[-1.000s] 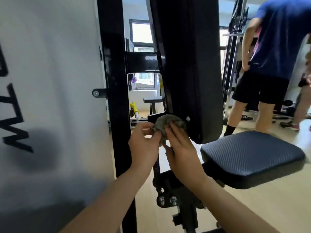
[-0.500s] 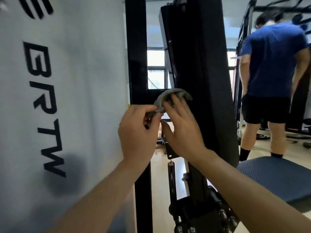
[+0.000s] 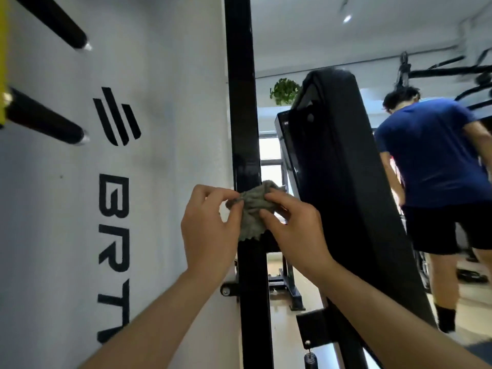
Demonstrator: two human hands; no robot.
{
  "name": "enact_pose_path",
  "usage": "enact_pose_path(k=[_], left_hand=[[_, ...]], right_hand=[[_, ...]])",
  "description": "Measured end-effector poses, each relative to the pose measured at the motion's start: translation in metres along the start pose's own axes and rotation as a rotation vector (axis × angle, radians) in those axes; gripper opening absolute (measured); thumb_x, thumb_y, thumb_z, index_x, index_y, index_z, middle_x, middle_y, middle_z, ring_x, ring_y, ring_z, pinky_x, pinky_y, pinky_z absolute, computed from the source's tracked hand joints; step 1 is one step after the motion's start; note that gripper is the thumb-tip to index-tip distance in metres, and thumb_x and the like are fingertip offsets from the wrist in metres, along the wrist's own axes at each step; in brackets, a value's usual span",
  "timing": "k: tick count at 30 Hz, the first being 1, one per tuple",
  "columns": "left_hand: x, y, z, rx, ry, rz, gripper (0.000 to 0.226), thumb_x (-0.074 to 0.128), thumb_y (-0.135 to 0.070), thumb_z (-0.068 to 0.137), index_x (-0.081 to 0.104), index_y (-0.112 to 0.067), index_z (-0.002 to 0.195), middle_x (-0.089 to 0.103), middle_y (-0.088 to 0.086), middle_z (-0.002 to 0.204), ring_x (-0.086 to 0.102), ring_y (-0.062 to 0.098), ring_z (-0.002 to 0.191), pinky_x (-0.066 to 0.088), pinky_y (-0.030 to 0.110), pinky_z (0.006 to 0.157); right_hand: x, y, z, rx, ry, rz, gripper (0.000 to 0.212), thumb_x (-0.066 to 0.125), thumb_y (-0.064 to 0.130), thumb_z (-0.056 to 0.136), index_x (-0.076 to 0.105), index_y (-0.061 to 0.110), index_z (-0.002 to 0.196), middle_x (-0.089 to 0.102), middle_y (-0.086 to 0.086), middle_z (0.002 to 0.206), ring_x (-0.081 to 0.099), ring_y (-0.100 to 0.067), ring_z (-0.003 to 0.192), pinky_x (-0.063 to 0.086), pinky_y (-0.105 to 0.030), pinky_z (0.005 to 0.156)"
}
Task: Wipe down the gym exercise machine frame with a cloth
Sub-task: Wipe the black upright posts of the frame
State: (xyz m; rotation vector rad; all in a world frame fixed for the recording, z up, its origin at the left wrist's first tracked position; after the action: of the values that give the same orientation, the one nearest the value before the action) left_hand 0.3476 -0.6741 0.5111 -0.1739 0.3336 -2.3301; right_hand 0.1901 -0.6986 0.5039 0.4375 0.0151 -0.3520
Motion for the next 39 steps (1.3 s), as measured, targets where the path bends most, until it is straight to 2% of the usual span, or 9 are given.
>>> enact_pose_path(k=[3, 8, 13, 17, 22, 26, 31, 35, 39], left_hand=[[0.0, -0.003, 0.029, 0.021, 0.003, 0.011, 0.01, 0.075, -0.018, 0.088, 0.071, -0.026, 0.093, 0.055, -0.013, 0.088, 0.053, -0.002, 0.074, 0.036, 0.002, 0.067], [0.003, -0.012, 0.084, 0.071, 0.007, 0.047, 0.009, 0.071, -0.019, 0.09, 0.069, -0.027, 0.096, 0.058, -0.016, 0.09, 0.055, 0.005, 0.077, 0.041, 0.009, 0.065], [0.002, -0.026, 0.146, 0.097, 0.009, 0.08, 0.009, 0.071, -0.023, 0.091, 0.069, -0.03, 0.097, 0.061, -0.017, 0.091, 0.056, 0.006, 0.078, 0.051, 0.03, 0.068], [-0.008, -0.038, 0.181, -0.031, -0.058, 0.055, 0.008, 0.07, -0.027, 0.091, 0.068, -0.034, 0.094, 0.065, -0.019, 0.091, 0.057, 0.003, 0.079, 0.05, 0.041, 0.077], [-0.009, -0.056, 0.2, -0.153, -0.114, 0.021, 0.006, 0.069, -0.03, 0.09, 0.068, -0.035, 0.092, 0.064, -0.023, 0.088, 0.059, 0.006, 0.08, 0.052, 0.045, 0.073], [-0.006, -0.068, 0.233, -0.229, -0.099, -0.03, 0.007, 0.069, -0.025, 0.091, 0.07, -0.032, 0.093, 0.064, -0.019, 0.088, 0.06, 0.006, 0.08, 0.053, 0.039, 0.069], [-0.01, -0.084, 0.284, -0.208, 0.004, 0.076, 0.008, 0.073, -0.02, 0.089, 0.071, -0.026, 0.093, 0.061, -0.013, 0.082, 0.056, 0.008, 0.071, 0.042, 0.014, 0.06], [-0.011, -0.1, 0.318, -0.291, 0.136, 0.044, 0.004, 0.068, -0.022, 0.094, 0.067, -0.025, 0.096, 0.066, -0.014, 0.081, 0.063, 0.006, 0.071, 0.05, 0.018, 0.062], [-0.009, -0.117, 0.351, -0.376, 0.229, -0.041, 0.007, 0.062, -0.021, 0.098, 0.063, -0.018, 0.105, 0.072, -0.007, 0.088, 0.069, 0.01, 0.079, 0.053, 0.012, 0.068]], right_hand=[[0.005, 0.01, 0.023, 0.051, -0.08, 0.12, 0.032, 0.072, 0.002, 0.088, 0.071, 0.017, 0.117, 0.07, 0.011, 0.109, 0.068, -0.002, 0.1, 0.058, -0.026, 0.089], [0.021, 0.034, 0.061, -0.034, -0.274, 0.011, 0.044, 0.07, 0.002, 0.09, 0.064, 0.011, 0.133, 0.062, 0.002, 0.138, 0.055, -0.004, 0.129, 0.042, -0.015, 0.108], [0.028, 0.06, 0.111, 0.026, -0.298, 0.042, 0.046, 0.066, 0.005, 0.094, 0.059, 0.015, 0.139, 0.057, 0.005, 0.143, 0.047, 0.002, 0.132, 0.036, -0.005, 0.105], [0.028, 0.083, 0.148, 0.071, -0.348, 0.052, 0.044, 0.068, 0.005, 0.092, 0.062, 0.016, 0.134, 0.061, 0.007, 0.137, 0.053, -0.001, 0.128, 0.042, -0.017, 0.109], [0.024, 0.103, 0.19, 0.185, -0.401, 0.081, 0.04, 0.069, 0.002, 0.09, 0.068, 0.023, 0.124, 0.069, 0.01, 0.121, 0.064, -0.005, 0.114, 0.053, -0.036, 0.101], [0.014, 0.121, 0.218, 0.278, -0.331, 0.084, 0.041, 0.068, 0.004, 0.09, 0.065, 0.03, 0.121, 0.068, 0.018, 0.111, 0.065, -0.003, 0.103, 0.057, -0.037, 0.092], [-0.001, 0.142, 0.254, 0.332, -0.215, 0.151, 0.04, 0.067, -0.001, 0.09, 0.064, 0.028, 0.118, 0.068, 0.016, 0.112, 0.064, -0.003, 0.105, 0.055, -0.018, 0.084], [-0.012, 0.157, 0.287, 0.335, -0.145, 0.091, 0.036, 0.068, -0.003, 0.088, 0.067, 0.015, 0.119, 0.069, 0.015, 0.107, 0.065, 0.003, 0.099, 0.05, -0.008, 0.082], [-0.023, 0.17, 0.324, 0.371, -0.107, 0.022, 0.031, 0.07, 0.0, 0.086, 0.071, 0.014, 0.113, 0.072, 0.01, 0.102, 0.067, -0.001, 0.096, 0.056, -0.02, 0.088]])
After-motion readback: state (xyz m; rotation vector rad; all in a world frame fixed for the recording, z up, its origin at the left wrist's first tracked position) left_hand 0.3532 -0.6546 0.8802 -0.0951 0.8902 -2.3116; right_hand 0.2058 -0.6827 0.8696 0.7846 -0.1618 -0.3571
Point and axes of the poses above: each hand's wrist, its own z-axis towards the middle knuckle, its own x-axis out of the palm, y = z × x, the point moved 3 cm from there along z, towards the middle knuckle
